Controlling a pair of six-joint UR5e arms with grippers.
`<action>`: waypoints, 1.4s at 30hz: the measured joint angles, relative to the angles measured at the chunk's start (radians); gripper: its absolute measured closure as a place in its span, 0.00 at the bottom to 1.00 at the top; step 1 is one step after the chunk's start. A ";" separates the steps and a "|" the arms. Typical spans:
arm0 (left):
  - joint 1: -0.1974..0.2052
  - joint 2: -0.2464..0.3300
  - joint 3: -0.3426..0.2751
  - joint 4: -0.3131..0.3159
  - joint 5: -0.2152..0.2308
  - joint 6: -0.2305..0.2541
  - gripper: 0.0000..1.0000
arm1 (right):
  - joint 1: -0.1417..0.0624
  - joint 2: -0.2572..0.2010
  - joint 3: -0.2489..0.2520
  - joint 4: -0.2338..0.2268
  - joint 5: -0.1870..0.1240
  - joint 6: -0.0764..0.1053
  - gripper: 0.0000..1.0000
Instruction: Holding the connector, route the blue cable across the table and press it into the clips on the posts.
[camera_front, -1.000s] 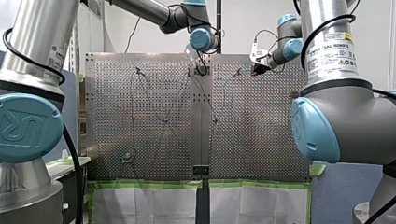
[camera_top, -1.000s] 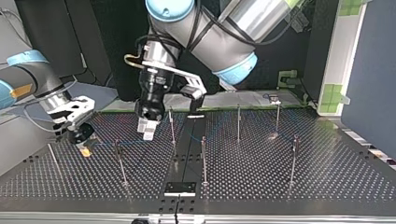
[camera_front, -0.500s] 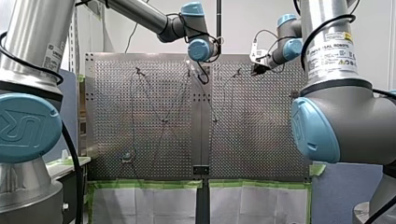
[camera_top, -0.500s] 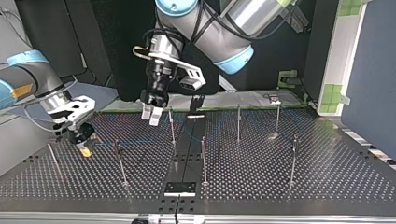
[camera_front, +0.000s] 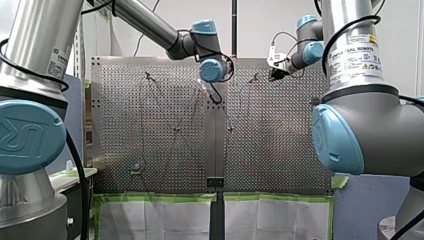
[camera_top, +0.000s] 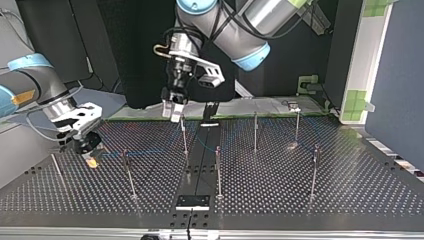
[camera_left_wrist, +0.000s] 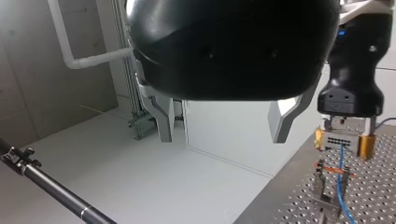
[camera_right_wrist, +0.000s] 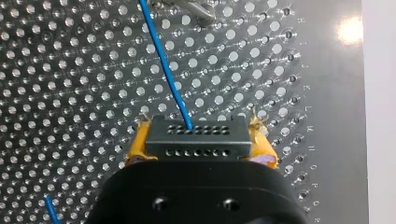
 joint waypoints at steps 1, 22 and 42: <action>0.000 0.000 -0.010 0.010 -0.001 0.000 0.00 | 0.000 0.000 0.000 0.000 0.000 0.000 1.00; 0.000 0.001 -0.198 0.198 -0.001 0.104 0.00 | 0.000 0.000 0.000 0.001 0.002 0.000 1.00; 0.007 0.009 -0.366 0.365 0.002 0.010 0.00 | 0.002 0.000 0.000 0.002 0.004 0.000 1.00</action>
